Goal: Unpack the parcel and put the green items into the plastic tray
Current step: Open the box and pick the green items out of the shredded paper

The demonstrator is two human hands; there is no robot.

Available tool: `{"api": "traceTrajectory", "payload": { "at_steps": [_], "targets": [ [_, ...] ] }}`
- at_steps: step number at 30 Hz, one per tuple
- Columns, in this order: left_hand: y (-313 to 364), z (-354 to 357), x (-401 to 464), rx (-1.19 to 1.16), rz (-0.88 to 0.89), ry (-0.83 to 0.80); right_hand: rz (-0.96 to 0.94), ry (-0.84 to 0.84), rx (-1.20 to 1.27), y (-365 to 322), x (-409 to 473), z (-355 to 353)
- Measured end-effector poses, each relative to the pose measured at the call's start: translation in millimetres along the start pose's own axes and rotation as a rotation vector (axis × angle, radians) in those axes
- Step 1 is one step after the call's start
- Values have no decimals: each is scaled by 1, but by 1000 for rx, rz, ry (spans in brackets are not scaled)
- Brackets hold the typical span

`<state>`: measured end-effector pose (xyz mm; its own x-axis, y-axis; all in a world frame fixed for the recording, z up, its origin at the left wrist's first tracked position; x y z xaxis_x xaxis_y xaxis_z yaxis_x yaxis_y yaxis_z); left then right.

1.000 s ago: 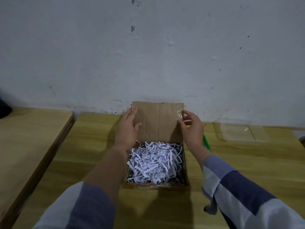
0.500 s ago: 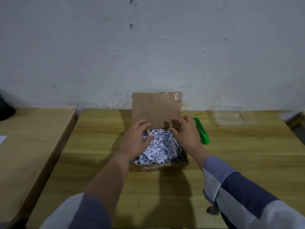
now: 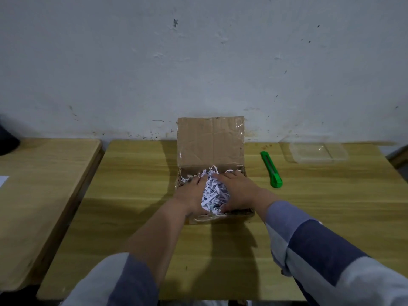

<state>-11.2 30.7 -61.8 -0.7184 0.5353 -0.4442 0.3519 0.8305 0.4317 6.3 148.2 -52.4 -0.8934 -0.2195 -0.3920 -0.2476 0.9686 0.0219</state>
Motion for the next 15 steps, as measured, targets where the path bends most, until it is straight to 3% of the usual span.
{"api": "traceTrajectory", "payload": {
  "at_steps": [3, 8, 15],
  "targets": [
    [3, -1, 2, -59, 13, 5, -45, -22, -72, 5, 2, 4],
    [0, -1, 6, -51, 8, 26, -38, 108, -171, 5, 5, 11],
    [5, 1, 12, -42, 15, 109, 17, 249, -118, 4, 7, 0]
  ]
}}
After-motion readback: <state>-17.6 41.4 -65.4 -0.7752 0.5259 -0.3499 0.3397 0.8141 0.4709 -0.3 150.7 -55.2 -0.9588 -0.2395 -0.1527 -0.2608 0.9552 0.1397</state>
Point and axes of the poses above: each hand's wrist, its own x-axis towards the middle knuckle, its own z-axis out of the palm, y = z × x, the point moved 7 cm from there along x, towards the middle knuckle, and after that the axes turned 13 degrees about -x, right-handed, at the moved point
